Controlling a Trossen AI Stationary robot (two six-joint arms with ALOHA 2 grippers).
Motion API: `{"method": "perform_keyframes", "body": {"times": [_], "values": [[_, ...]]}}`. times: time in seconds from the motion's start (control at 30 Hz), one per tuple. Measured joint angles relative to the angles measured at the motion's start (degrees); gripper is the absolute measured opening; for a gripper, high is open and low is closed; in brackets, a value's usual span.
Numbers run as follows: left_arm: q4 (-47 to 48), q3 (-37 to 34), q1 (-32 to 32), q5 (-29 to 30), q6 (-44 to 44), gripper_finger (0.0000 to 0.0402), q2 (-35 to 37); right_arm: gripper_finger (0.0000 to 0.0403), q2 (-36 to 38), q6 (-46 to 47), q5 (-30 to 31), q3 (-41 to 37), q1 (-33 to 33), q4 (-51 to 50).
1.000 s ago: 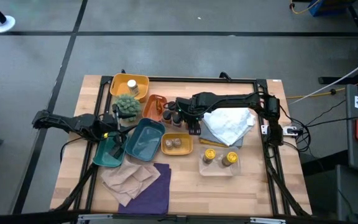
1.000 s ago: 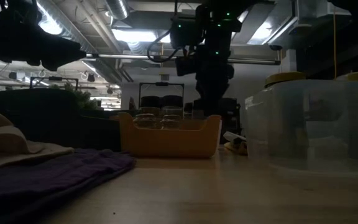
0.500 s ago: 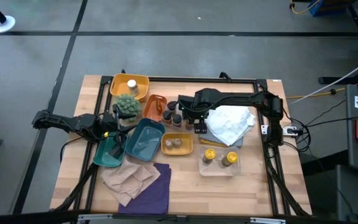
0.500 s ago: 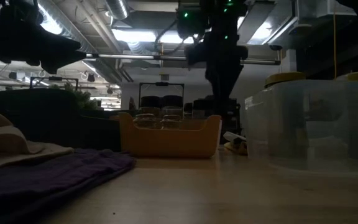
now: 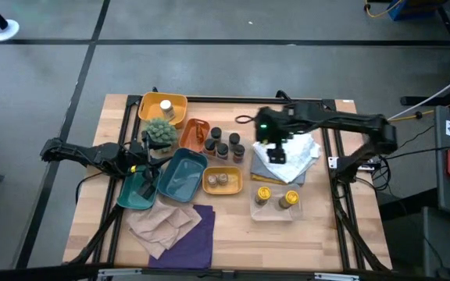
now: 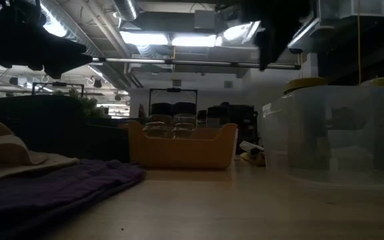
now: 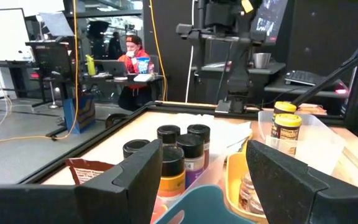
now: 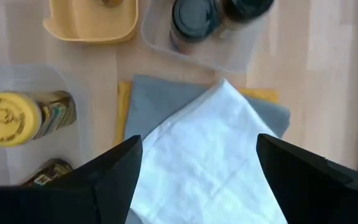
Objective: Sort spices by type
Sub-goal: Return to Home Position
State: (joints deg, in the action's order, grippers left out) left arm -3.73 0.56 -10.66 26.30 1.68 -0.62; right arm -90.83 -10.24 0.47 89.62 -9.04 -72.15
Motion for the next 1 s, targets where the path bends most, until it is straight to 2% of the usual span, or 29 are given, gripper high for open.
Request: {"method": "perform_keyframes", "body": {"times": [0.4, 0.57, 0.77, 1.0], "values": [[0.00, 0.00, 0.00, 0.00, -0.06, 0.0221, -0.02, 0.0317, 36.93, 10.59, 0.08, -38.71, 0.01, 22.08], [0.00, 0.00, 0.00, 0.00, 0.01, 0.0221, -0.01, 0.0317, 50.87, 13.93, 0.13, -51.83, 0.02, 31.08], [0.00, 0.00, 0.00, 0.01, 0.03, 0.0221, 0.00, 0.0317, 66.20, 15.08, 0.04, -61.49, 0.02, 42.84], [0.00, 0.00, 0.00, 0.00, -0.08, 0.0221, -0.02, 0.0317, 78.56, 16.44, 0.00, -68.87, 0.02, 53.54]]}}
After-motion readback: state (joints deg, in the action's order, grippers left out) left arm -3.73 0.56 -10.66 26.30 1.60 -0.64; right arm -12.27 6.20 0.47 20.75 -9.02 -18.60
